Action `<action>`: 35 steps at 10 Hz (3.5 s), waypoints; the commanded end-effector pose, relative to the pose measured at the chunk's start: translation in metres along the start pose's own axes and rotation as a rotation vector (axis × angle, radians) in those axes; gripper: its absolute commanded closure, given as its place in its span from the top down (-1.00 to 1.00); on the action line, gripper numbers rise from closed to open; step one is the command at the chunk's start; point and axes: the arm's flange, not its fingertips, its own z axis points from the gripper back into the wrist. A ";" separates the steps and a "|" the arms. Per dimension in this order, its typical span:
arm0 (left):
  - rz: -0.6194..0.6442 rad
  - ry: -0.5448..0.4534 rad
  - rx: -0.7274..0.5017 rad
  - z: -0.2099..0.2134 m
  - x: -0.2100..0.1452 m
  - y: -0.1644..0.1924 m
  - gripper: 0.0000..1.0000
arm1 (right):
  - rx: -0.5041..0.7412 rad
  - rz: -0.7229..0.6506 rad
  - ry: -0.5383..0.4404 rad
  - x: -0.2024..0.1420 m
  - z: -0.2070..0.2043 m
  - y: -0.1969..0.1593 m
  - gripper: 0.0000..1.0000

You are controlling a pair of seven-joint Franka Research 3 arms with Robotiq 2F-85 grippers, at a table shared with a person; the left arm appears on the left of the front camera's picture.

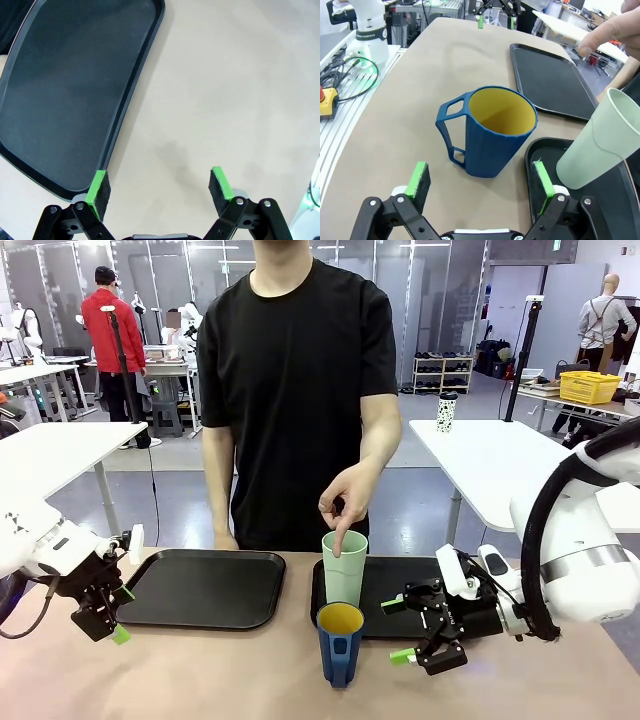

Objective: Sort and store the cups by type.
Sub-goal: Pick up the Handle plastic cup and place it into the empty Flat Tray.

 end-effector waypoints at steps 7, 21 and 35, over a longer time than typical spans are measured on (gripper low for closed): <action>-0.001 0.012 0.016 -0.001 -0.002 -0.004 1.00 | 0.032 -0.116 -0.058 -0.044 -0.033 -0.037 1.00; -0.001 0.012 0.016 -0.001 -0.002 -0.004 1.00 | 0.164 -0.063 -0.211 -0.050 -0.092 -0.036 1.00; -0.001 0.012 0.016 -0.001 -0.002 -0.004 1.00 | 0.236 -0.026 -0.197 -0.049 -0.117 -0.040 0.26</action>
